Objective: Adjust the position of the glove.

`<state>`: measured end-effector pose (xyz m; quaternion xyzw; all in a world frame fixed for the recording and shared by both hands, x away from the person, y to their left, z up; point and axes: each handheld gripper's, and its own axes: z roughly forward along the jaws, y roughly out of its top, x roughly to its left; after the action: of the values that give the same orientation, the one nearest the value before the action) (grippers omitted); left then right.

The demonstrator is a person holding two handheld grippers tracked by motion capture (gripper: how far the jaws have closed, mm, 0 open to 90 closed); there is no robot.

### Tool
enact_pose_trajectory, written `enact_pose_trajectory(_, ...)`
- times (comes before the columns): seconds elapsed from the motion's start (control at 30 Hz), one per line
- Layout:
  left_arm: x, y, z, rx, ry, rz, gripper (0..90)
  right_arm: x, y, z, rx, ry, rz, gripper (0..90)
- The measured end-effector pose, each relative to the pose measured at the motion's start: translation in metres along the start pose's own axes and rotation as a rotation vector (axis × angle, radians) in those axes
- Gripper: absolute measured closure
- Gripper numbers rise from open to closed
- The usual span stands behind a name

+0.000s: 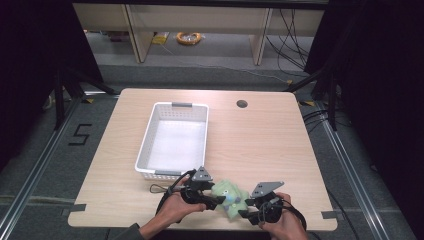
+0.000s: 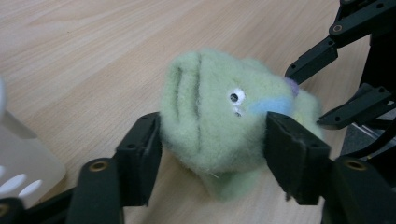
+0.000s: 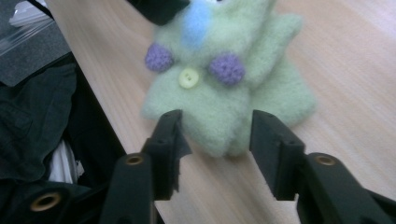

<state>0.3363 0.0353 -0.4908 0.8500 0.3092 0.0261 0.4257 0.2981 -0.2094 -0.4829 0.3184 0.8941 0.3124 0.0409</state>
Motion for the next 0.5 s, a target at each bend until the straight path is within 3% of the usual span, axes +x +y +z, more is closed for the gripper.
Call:
enact_pose_trajectory(0.03,0.000,0.000,0.000,0.002,0.005,0.014,47.7,0.001,-0.001,0.002,-0.010,0.026,0.008,66.6)
enact_pose_trajectory(0.07,-0.001,-0.001,0.000,-0.001,0.005,0.005,47.7,0.001,-0.001,0.002,-0.010,0.026,0.008,66.6)
enact_pose_trajectory(0.1,-0.001,-0.001,-0.001,-0.003,0.001,0.006,56.3,0.002,-0.001,0.000,0.006,0.023,0.012,77.9)
enact_pose_trajectory(0.13,-0.001,-0.001,-0.002,-0.001,0.011,0.020,56.3,0.002,-0.001,0.000,0.006,0.023,0.012,77.9)
enact_pose_trajectory(0.17,-0.003,-0.001,-0.004,-0.024,0.012,0.012,66.7,-0.002,-0.001,-0.002,-0.004,-0.004,0.000,90.0)
enact_pose_trajectory(0.2,-0.003,-0.001,-0.004,-0.024,0.012,0.012,70.0,-0.002,-0.001,-0.002,-0.004,-0.004,0.000,90.0)
enact_pose_trajectory(0.23,-0.003,-0.001,-0.005,-0.020,0.007,0.025,70.0,-0.003,-0.001,-0.005,-0.025,0.035,-0.011,90.0)
enact_pose_trajectory(0.27,-0.006,-0.001,-0.005,-0.023,-0.006,0.006,73.3,-0.005,0.001,-0.010,-0.028,0.030,-0.037,90.0)
enact_pose_trajectory(0.3,-0.005,-0.001,-0.007,-0.014,0.007,0.030,74.0,-0.005,0.001,-0.010,-0.028,0.030,-0.037,90.0)
enact_pose_trajectory(0.33,-0.007,-0.001,-0.007,-0.018,0.004,0.017,74.0,-0.005,0.002,-0.010,-0.040,0.017,-0.050,90.0)
enact_pose_trajectory(0.4,-0.007,-0.001,-0.008,-0.026,0.001,0.012,74.4,-0.008,0.002,-0.011,-0.031,0.013,-0.031,90.0)
enact_pose_trajectory(0.43,-0.006,-0.001,-0.009,-0.023,0.004,0.027,74.4,-0.009,-0.001,-0.008,-0.045,0.058,0.024,81.5)
enact_pose_trajectory(0.5,-0.007,-0.001,-0.008,-0.029,-0.001,0.018,74.4,-0.008,-0.001,-0.009,-0.039,0.057,0.032,78.9)
